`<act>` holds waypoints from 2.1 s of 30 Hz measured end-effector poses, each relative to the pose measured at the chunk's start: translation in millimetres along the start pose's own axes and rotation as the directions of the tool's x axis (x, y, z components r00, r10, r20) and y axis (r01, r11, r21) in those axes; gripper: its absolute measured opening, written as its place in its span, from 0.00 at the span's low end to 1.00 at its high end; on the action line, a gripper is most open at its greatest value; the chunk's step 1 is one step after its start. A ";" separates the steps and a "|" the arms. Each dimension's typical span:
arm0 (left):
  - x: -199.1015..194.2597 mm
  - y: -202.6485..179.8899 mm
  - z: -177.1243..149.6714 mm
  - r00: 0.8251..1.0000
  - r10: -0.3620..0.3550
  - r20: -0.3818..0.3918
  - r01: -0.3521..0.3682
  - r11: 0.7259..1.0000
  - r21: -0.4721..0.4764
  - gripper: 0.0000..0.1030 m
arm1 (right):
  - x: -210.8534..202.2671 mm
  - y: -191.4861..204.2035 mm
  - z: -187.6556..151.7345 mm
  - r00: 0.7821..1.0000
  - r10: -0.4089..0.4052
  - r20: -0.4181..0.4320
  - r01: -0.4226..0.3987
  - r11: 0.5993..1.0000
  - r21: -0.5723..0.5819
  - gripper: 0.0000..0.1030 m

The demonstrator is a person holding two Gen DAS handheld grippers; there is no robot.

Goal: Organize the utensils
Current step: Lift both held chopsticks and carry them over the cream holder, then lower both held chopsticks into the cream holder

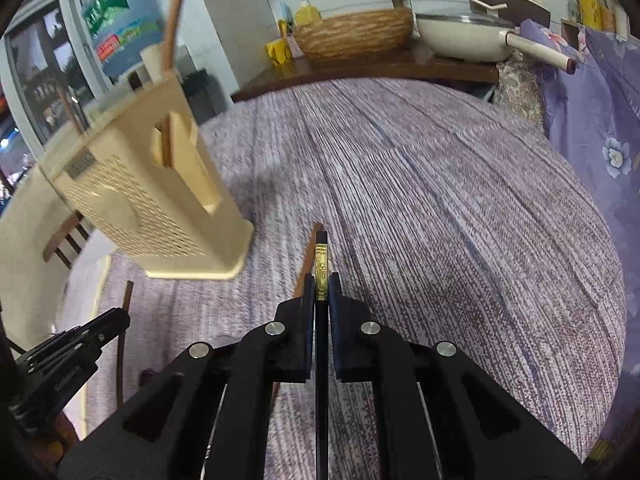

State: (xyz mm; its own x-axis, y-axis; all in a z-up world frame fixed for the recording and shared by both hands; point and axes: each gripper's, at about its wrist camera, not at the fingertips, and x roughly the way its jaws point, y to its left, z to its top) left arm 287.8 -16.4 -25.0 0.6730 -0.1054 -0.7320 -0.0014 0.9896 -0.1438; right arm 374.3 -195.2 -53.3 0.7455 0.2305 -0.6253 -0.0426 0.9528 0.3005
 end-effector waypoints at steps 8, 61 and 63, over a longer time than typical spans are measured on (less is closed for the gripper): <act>-49.5 4.3 20.1 0.991 -0.038 0.125 0.038 0.999 -0.002 0.08 | -58.3 0.0 16.3 0.989 0.114 0.096 -0.112 0.993 -0.020 0.08; -202.2 0.7 167.3 0.893 -0.173 0.415 0.179 0.984 0.026 0.08 | -200.1 109.0 170.3 0.906 0.284 0.313 -0.198 0.939 -0.280 0.08; -204.1 0.4 182.1 0.880 -0.154 0.449 0.170 0.985 0.006 0.08 | -198.2 117.7 185.1 0.900 0.282 0.332 -0.196 0.943 -0.268 0.08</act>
State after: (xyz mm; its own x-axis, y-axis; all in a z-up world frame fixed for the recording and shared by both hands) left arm 285.0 23.3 245.6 0.9248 -0.2015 -0.3226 0.1171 0.9578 -0.2625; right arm 344.7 -165.3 239.3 0.8801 0.4103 -0.2391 -0.3648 0.9065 0.2126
